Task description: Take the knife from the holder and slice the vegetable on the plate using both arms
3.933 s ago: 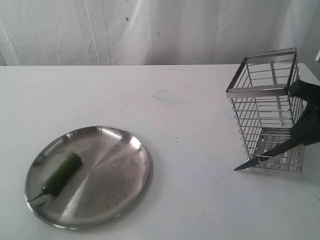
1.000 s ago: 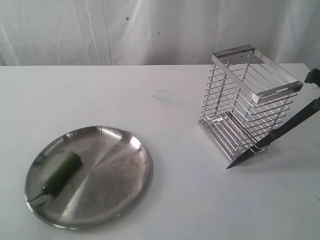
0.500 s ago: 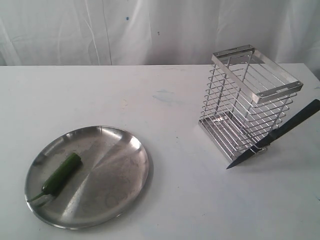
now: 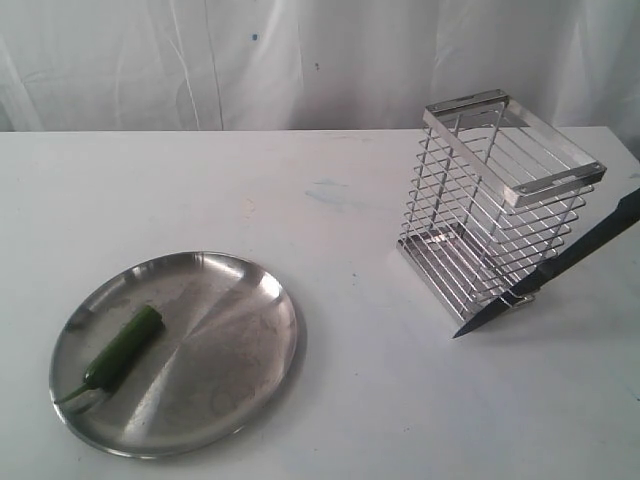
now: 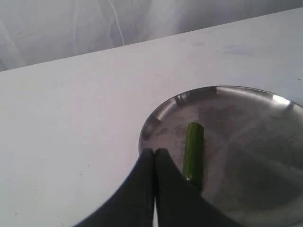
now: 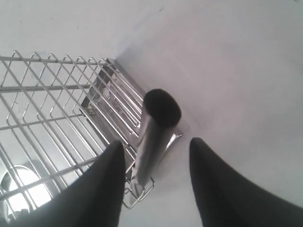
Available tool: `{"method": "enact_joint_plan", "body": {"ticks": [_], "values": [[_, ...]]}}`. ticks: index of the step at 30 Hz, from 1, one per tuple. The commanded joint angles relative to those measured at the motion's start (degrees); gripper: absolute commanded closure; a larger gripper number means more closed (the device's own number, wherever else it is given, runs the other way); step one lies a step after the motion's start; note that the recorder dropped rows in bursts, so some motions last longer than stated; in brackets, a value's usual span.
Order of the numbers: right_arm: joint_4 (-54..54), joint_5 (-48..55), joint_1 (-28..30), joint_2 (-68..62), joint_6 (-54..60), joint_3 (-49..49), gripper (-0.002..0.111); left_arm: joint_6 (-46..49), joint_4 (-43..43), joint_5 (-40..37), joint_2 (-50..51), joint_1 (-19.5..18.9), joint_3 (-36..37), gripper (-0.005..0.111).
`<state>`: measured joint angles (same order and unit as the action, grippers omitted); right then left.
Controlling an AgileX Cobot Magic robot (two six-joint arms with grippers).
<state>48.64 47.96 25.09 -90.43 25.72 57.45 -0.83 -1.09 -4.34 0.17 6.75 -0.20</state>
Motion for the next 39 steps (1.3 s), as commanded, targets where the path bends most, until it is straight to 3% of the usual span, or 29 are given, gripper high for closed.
{"method": "enact_joint_plan", "body": {"ticks": [1, 15, 21, 27, 35, 39], "values": [[0.50, -4.18, -1.73, -0.12, 3.19, -0.95, 0.067, -0.37, 0.10, 0.03, -0.17, 0.35, 0.20, 0.107], [1.32, -8.21, -2.73, -5.83, 5.76, -0.95, 0.069, -0.37, 0.10, 0.03, -0.17, 0.35, 0.20, 0.107], [8.84, -6.96, -2.73, -7.30, 12.68, -0.95, 0.083, -0.37, 0.10, 0.03, -0.17, 0.35, 0.20, 0.107], [10.79, -7.50, -2.73, -7.30, 13.15, -0.95, 0.108, -0.37, 0.10, 0.03, -0.17, 0.35, 0.20, 0.107], [11.55, -11.89, -2.73, -7.17, 14.47, -0.84, 0.108, -0.37, 0.10, 0.03, -0.17, 0.35, 0.20, 0.107], [17.78, -12.29, -2.73, -5.76, 18.49, -0.84, 0.108, -0.37, 0.10, 0.03, -0.17, 0.35, 0.20, 0.107]]}}
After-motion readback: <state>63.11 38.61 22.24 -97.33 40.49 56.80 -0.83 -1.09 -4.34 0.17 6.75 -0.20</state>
